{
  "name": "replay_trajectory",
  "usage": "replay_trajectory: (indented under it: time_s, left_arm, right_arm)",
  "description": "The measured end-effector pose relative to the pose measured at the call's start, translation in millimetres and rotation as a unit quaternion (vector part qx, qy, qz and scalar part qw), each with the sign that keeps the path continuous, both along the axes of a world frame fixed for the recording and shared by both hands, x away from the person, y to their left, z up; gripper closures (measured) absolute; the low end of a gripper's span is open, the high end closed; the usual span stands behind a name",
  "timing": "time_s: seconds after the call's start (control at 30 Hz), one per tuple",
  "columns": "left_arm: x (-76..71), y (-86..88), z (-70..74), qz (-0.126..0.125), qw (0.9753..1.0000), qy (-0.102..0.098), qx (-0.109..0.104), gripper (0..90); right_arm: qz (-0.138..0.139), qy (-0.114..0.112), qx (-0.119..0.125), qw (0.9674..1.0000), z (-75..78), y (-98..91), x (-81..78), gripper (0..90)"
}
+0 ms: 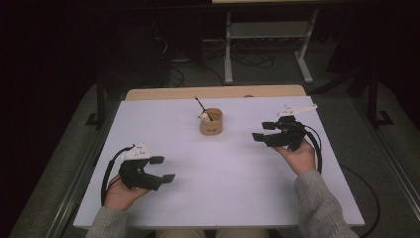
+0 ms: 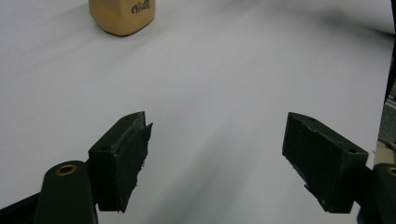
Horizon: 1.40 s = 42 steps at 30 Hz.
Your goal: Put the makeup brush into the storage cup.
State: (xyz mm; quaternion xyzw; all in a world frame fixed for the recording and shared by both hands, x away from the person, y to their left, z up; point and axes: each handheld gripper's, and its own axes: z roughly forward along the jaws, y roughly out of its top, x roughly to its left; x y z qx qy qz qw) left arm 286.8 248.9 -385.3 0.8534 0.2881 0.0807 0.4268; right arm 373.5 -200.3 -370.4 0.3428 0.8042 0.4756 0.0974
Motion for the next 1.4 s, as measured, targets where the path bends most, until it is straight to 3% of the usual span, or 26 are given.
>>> replay_trajectory:
  time_s: [1.03,1.4]
  left_arm:
    - [-1.2,0.6,1.6,0.022,0.9995,-0.021,-0.003,20.6]
    - [-1.5,1.5,0.4,0.025,0.9995,-0.02,-0.006,20.3]
  right_arm:
    - [-0.002,-0.007,0.008,0.9999,-13.3,-7.0,-37.9,30.3]
    - [-0.005,-0.002,0.01,0.9999,-22.6,-8.7,-51.4,28.6]
